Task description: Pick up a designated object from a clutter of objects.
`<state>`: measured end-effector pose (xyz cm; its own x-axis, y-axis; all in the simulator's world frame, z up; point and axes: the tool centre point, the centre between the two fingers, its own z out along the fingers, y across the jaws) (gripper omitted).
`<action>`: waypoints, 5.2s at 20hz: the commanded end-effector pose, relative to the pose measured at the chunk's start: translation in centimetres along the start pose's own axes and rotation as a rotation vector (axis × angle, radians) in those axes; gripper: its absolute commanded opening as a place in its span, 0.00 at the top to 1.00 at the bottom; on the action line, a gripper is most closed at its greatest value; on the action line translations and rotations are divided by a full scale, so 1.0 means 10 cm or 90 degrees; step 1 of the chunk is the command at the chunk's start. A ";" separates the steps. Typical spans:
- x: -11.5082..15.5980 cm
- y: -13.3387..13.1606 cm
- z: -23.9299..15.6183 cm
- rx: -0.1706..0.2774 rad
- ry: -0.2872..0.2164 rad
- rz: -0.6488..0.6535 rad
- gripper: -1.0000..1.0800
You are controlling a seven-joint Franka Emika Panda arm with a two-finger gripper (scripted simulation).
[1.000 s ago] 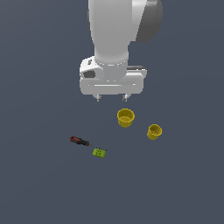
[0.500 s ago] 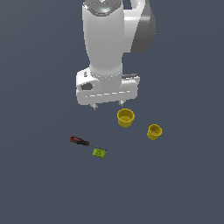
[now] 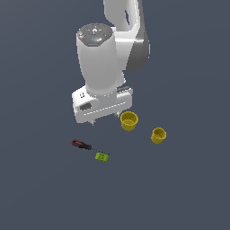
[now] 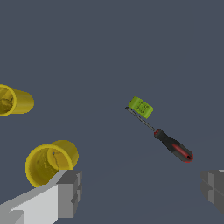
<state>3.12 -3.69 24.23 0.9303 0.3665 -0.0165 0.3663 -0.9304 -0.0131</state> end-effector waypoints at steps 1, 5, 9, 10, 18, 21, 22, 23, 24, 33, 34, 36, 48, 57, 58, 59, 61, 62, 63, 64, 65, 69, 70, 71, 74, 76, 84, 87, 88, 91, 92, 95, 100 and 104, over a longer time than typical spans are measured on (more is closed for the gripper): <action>0.01 0.07 0.10 -0.001 0.001 -0.036 0.04; 0.03 0.18 0.27 -0.002 0.001 -0.093 0.04; 0.04 0.29 0.44 -0.003 0.002 -0.149 0.04; 0.04 0.31 0.48 -0.004 0.002 -0.164 0.04; 0.03 0.52 0.82 -0.006 0.003 -0.277 0.04; 0.02 0.59 0.95 -0.007 0.004 -0.320 0.04; 0.02 0.61 1.00 -0.007 0.004 -0.334 0.04; 0.01 0.64 1.04 -0.008 0.004 -0.348 0.04; 0.01 0.66 1.09 -0.008 0.004 -0.363 0.04; -0.05 0.85 1.47 -0.011 0.005 -0.486 0.04; -0.06 0.87 1.51 -0.011 0.005 -0.497 0.04; -0.07 0.90 1.57 -0.011 0.005 -0.517 0.04; -0.11 0.98 1.76 -0.013 0.006 -0.578 0.04; -0.11 0.98 1.92 -0.012 0.006 -0.577 0.04; -0.11 0.98 1.97 -0.012 0.006 -0.577 0.04; -0.11 0.98 2.03 -0.012 0.006 -0.577 0.04; -0.12 0.98 2.13 -0.012 0.006 -0.578 0.04; -0.12 0.98 2.17 -0.013 0.006 -0.578 0.04; -0.12 0.98 2.20 -0.013 0.006 -0.578 0.04; -0.11 0.99 2.23 -0.013 0.006 -0.578 0.04; -0.11 0.99 2.24 -0.013 0.006 -0.578 0.04; -0.11 0.99 2.26 -0.013 0.006 -0.578 1.00; -0.11 0.99 2.26 -0.013 0.006 -0.578 1.00; -0.11 0.99 2.26 -0.013 0.006 -0.578 1.00; -0.11 0.99 2.26 -0.013 0.006 -0.578 1.00; -0.11 0.99 2.26 -0.013 0.006 -0.578 1.00; -0.10 0.94 2.22 -0.013 0.006 -0.578 1.00; -0.10 0.87 2.14 -0.013 0.006 -0.578 1.00; -0.10 0.84 2.11 -0.013 0.006 -0.578 1.00; -0.10 0.72 1.98 -0.013 0.006 -0.578 1.00; -0.10 0.67 1.93 -0.013 0.006 -0.578 1.00; -0.10 0.50 1.76 -0.013 0.006 -0.578 1.00; -0.10 0.14 1.38 -0.013 0.005 -0.579 1.00; -0.09 -0.19 1.03 -0.013 0.005 -0.579 1.00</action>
<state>1.80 -3.35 12.57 0.2828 0.9592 -0.0019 0.9592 -0.2829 -0.0009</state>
